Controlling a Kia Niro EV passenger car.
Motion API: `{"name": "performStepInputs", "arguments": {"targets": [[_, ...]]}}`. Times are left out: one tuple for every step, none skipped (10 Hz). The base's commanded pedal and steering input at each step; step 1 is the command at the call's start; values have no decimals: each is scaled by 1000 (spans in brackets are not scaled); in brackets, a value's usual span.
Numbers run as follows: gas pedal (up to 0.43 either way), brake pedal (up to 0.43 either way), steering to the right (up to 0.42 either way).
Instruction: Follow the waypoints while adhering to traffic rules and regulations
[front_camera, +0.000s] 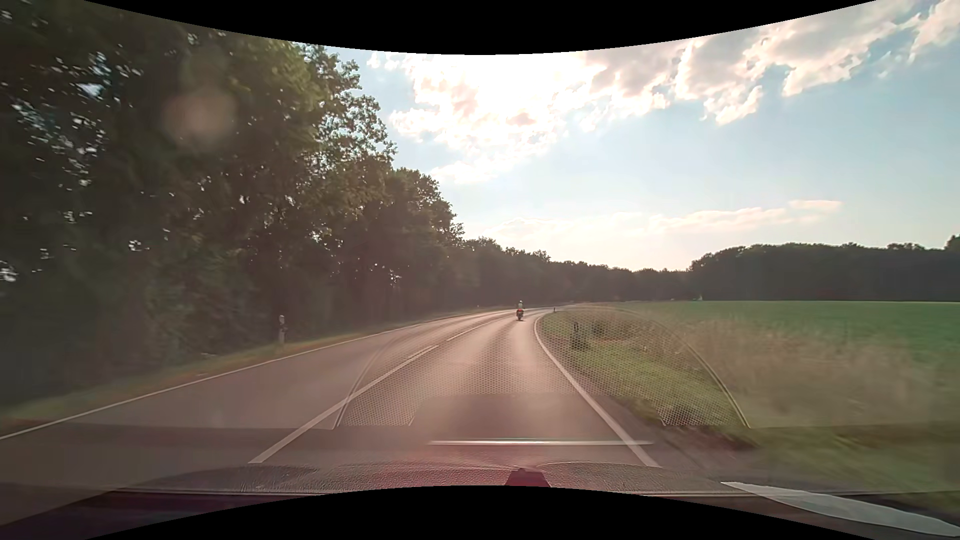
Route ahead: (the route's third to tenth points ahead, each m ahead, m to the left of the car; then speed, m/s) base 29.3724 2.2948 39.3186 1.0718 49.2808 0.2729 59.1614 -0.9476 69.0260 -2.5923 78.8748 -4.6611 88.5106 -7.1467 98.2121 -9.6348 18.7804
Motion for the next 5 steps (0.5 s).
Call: {"name": "performStepInputs", "arguments": {"targets": [[197, 0, 13], [197, 0, 13], [197, 0, 13], [197, 0, 12], [197, 0, 13]]}}
